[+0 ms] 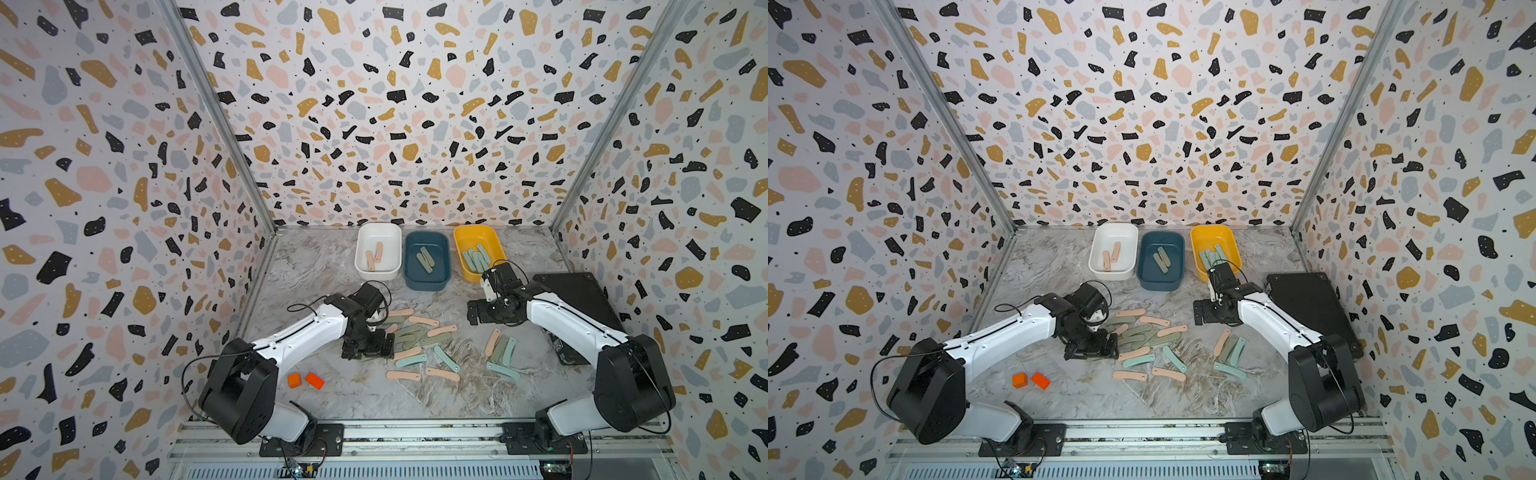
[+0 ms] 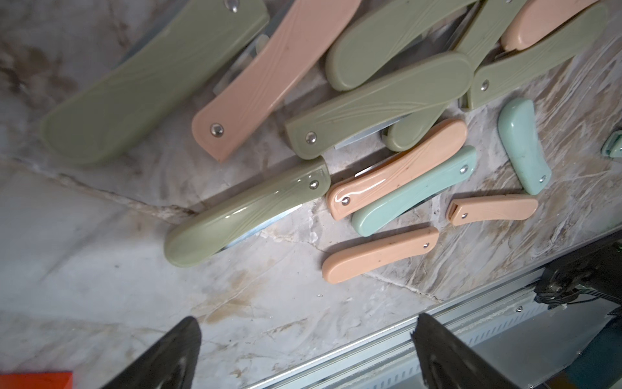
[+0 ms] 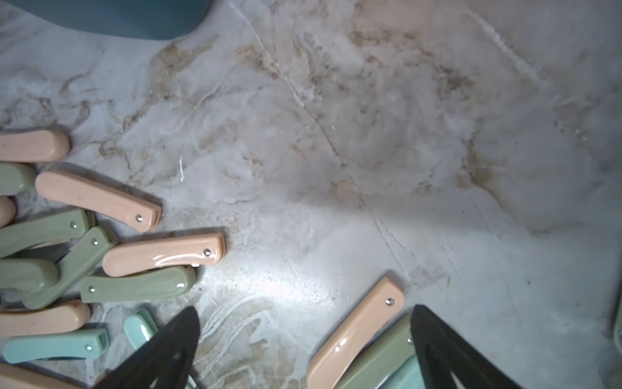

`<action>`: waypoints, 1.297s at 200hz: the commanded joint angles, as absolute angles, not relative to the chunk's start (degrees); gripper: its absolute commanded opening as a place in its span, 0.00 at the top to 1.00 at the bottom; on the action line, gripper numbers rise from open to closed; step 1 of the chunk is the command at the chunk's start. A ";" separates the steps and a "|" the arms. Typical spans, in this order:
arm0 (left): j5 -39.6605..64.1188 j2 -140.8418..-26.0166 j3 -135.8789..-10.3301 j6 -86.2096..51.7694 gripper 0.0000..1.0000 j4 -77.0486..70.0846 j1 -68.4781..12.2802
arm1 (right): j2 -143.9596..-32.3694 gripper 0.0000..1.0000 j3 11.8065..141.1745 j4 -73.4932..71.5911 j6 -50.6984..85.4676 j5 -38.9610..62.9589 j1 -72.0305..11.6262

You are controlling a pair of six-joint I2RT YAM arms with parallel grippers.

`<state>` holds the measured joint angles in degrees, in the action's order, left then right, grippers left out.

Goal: Place the fruit knives into the storage box by color
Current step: Pick up the fruit knife from the center of the board.

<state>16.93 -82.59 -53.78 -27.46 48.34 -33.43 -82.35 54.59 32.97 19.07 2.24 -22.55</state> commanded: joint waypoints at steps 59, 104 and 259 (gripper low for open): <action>15.47 -82.94 -52.68 -28.32 0.01 48.14 -35.33 | -77.30 0.00 48.09 31.03 21.94 3.82 -25.57; 14.05 -84.36 -56.29 -26.94 0.01 50.57 -35.33 | -75.40 0.00 46.94 30.83 21.84 4.30 -25.58; 10.88 -103.89 -82.34 -21.77 0.01 57.17 -30.55 | -70.05 0.00 61.15 33.58 24.76 1.54 -14.80</action>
<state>11.42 -102.26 -79.70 -23.40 53.82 -31.90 -70.26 58.00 32.32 24.10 0.86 -16.47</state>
